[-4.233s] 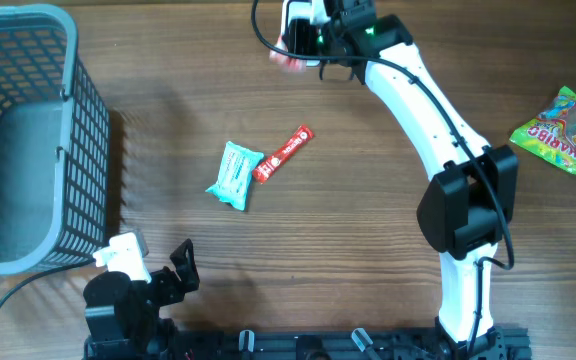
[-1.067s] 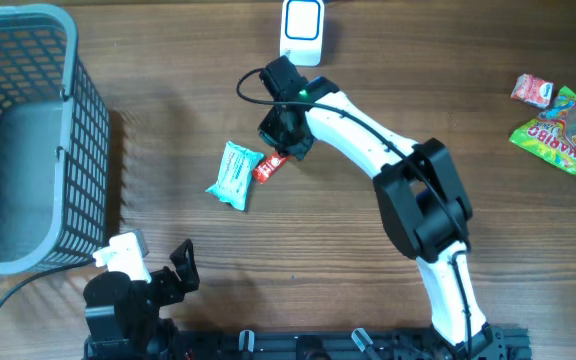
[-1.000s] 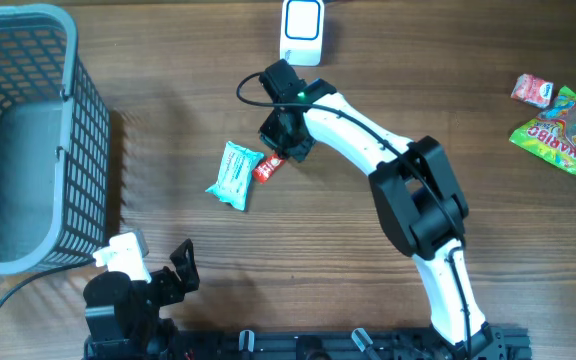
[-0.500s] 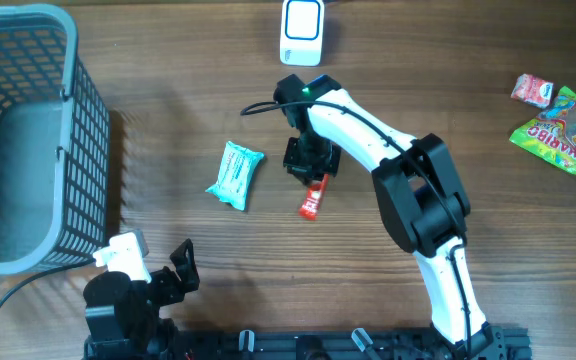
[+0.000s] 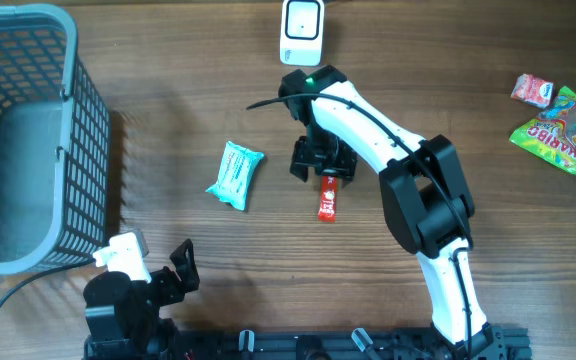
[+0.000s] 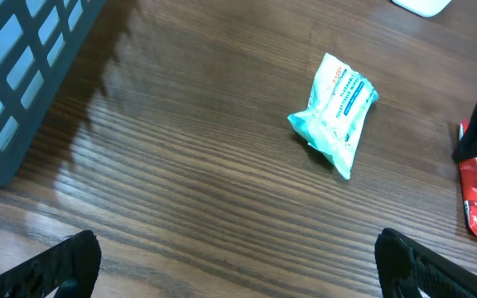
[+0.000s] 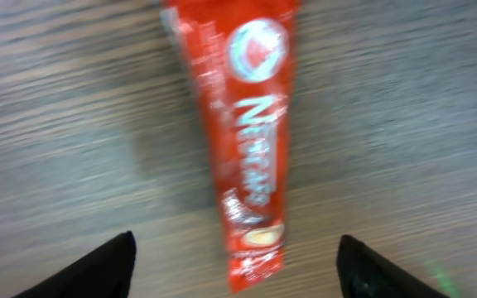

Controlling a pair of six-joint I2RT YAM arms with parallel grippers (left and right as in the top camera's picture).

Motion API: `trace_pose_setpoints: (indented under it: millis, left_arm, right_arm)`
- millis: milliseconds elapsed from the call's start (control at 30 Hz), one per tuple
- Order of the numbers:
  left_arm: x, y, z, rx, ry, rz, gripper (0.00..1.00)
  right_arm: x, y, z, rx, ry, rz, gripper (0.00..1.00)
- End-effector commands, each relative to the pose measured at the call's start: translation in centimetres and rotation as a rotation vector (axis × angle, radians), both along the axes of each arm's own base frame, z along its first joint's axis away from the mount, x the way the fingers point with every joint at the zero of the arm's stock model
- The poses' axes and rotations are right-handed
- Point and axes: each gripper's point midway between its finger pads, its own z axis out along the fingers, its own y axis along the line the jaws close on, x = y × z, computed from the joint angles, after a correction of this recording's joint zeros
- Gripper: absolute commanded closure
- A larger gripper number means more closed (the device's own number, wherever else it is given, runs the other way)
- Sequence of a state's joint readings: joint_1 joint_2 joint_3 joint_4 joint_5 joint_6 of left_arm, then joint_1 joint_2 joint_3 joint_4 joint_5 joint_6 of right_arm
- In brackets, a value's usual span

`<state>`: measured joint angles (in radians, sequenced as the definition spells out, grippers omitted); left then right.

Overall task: Scan the item barcode
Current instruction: 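Lift the Nescafe stick off the table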

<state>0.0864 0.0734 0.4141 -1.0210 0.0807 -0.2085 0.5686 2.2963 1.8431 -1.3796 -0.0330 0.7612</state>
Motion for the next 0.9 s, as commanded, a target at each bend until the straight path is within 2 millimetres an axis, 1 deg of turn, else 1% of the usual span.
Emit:
trace_pose_setpoints:
  millis: [0, 67, 133, 167, 200, 233, 267, 300, 333, 433, 467, 500, 533, 567, 633, 700, 733, 800, 867]
  left_arm:
    - [0.0, -0.2, 0.0, -0.016, -0.007, -0.002, 0.00]
    - [0.0, -0.2, 0.0, -0.016, -0.007, -0.002, 0.00]
    - [0.0, -0.2, 0.0, -0.016, -0.007, -0.002, 0.00]
    - [0.0, -0.2, 0.0, -0.016, -0.007, -0.002, 0.00]
    - [0.0, -0.2, 0.0, -0.016, -0.007, -0.002, 0.00]
    - [0.0, -0.2, 0.0, -0.016, -0.007, -0.002, 0.00]
    - [0.0, -0.2, 0.0, -0.016, -0.007, -0.002, 0.00]
    - [0.0, -0.2, 0.0, -0.016, -0.007, -0.002, 0.00]
    - [0.0, -0.2, 0.0, -0.016, -0.007, -0.002, 0.00]
    - [0.0, -0.2, 0.0, -0.016, -0.007, -0.002, 0.00]
    - [0.0, -0.2, 0.0, -0.016, -0.007, -0.002, 0.00]
    - [0.0, -0.2, 0.0, -0.016, -0.007, -0.002, 0.00]
    - [0.0, -0.2, 0.0, -0.016, -0.007, -0.002, 0.00]
    - [0.0, -0.2, 0.0, -0.016, -0.007, -0.002, 0.00]
    - [0.0, -0.2, 0.0, -0.016, -0.007, -0.002, 0.00]
    - [0.0, -0.2, 0.0, -0.016, -0.007, -0.002, 0.00]
    - [0.0, -0.2, 0.0, -0.016, -0.007, -0.002, 0.00]
    - [0.0, -0.2, 0.0, -0.016, -0.007, -0.002, 0.00]
    - [0.0, -0.2, 0.0, -0.016, -0.007, -0.002, 0.00]
  right_arm:
    - [1.0, -1.7, -0.8, -0.073, -0.085, 0.028, 0.16]
    - [1.1, -1.7, -2.2, -0.058, -0.100, 0.022, 0.13]
    - [0.2, -1.5, -3.8, -0.027, -0.079, 0.013, 0.13]
    - [-0.4, -1.5, -4.7, -0.019, -0.065, 0.009, 0.20]
    - [-1.2, -1.7, -5.6, -0.014, -0.045, 0.006, 0.37]
    - [-1.9, -2.1, -6.3, -0.019, -0.029, 0.005, 0.47]
    - [-2.5, -2.5, -6.7, -0.027, -0.014, 0.005, 0.60]
    - [-2.9, -2.8, -6.9, -0.036, -0.001, 0.006, 0.67]
    - [-3.9, -3.3, -7.3, -0.052, 0.024, 0.006, 0.70]
    - [-5.3, -4.2, -7.6, -0.079, 0.068, 0.007, 0.71]
    - [-5.7, -4.5, -7.4, -0.088, 0.085, 0.007, 0.82]
    - [-5.9, -4.3, -7.3, -0.075, 0.099, 0.007, 0.93]
    - [-6.0, -3.6, -7.1, -0.027, 0.117, 0.034, 0.96]
    - [-5.9, -2.5, -6.8, 0.052, 0.139, 0.076, 0.96]
    - [-5.5, 0.5, -5.4, 0.241, 0.175, 0.133, 0.96]
    - [-4.9, 3.9, -2.8, 0.477, 0.205, 0.171, 0.96]
    - [-4.8, 6.1, -0.6, 0.651, 0.221, 0.203, 0.96]
    - [-4.9, 10.0, 4.9, 1.052, 0.236, 0.275, 0.96]
    - [-4.8, 11.9, 9.5, 1.382, 0.194, 0.321, 0.96]
